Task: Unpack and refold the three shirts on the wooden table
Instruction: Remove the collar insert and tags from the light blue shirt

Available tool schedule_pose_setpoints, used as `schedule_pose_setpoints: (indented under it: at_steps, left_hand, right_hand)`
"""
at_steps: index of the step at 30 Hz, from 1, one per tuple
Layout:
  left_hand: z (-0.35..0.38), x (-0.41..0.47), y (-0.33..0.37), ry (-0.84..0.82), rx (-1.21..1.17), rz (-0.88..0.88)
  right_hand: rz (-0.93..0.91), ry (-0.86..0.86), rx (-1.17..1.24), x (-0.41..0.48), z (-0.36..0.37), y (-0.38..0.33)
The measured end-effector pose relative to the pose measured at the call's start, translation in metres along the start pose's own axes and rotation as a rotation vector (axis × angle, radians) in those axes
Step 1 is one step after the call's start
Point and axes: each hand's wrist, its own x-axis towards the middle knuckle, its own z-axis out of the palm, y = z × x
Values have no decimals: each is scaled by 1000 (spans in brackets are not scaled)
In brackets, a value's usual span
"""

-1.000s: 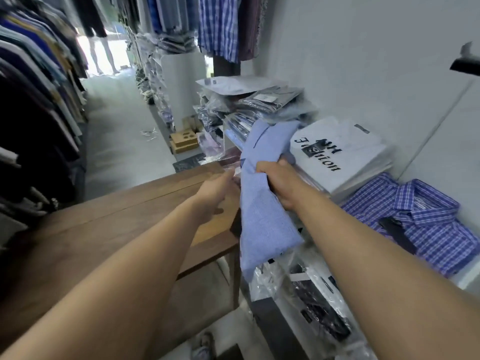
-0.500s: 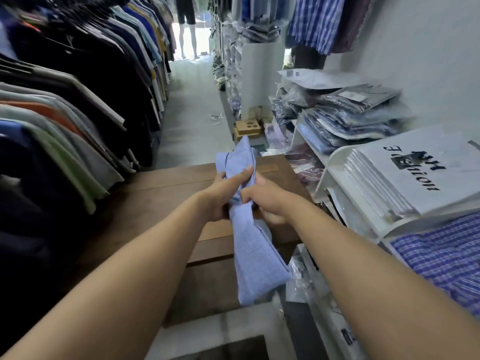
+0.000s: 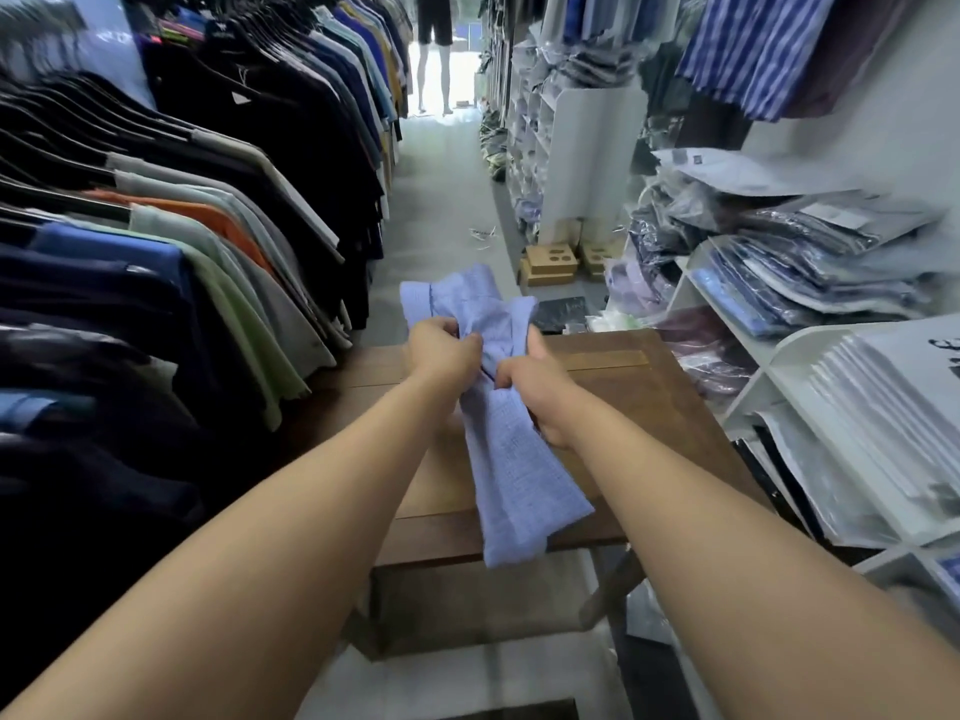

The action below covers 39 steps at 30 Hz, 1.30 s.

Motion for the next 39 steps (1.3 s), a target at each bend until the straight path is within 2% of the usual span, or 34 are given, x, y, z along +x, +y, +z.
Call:
schedule_pose_setpoints:
  at_steps: [5,8,11,13,15,18,20,21,24,27,33,39]
  left_hand:
    - [-9,8,15,78,170,134]
    - [-1,10,18,125,303,293]
    - [17,11,9,43,460,399]
    - [35,14,-1,-99,493,442]
    - [56,17,-12,-356,431,434]
    - [79,20,-27,-802,399,212]
    - [88,25,-38,-893,520,124]
    - [91,30,-43,-866,551,95]
    - [100,53,-53,-588,624,49]
    - [104,71,-53,-432,534,-31]
    - [126,88,-68,-388,507,-121]
    - [144,89,-74,-475,560,-225]
  right_hand:
    - [70,115,116,27,8,10]
    - [124,236,-7,38,1,19]
    - [144,327,-161,45,-16,29]
    - [93,400,-284,49,-33,33]
    - [78,483,-303,57,-48,35]
    - [196,443,-141,76,-64,43]
    - [304,360,-153,87,-77,55]
    - [343,325,-206,92,-84,62]
    - [340,335,-407,111,-104,75]
    - [359,399,-567,134,-119,79]
    - [375,330,-585,162,-135,88]
    - [453,326,-444,176,-139,86]
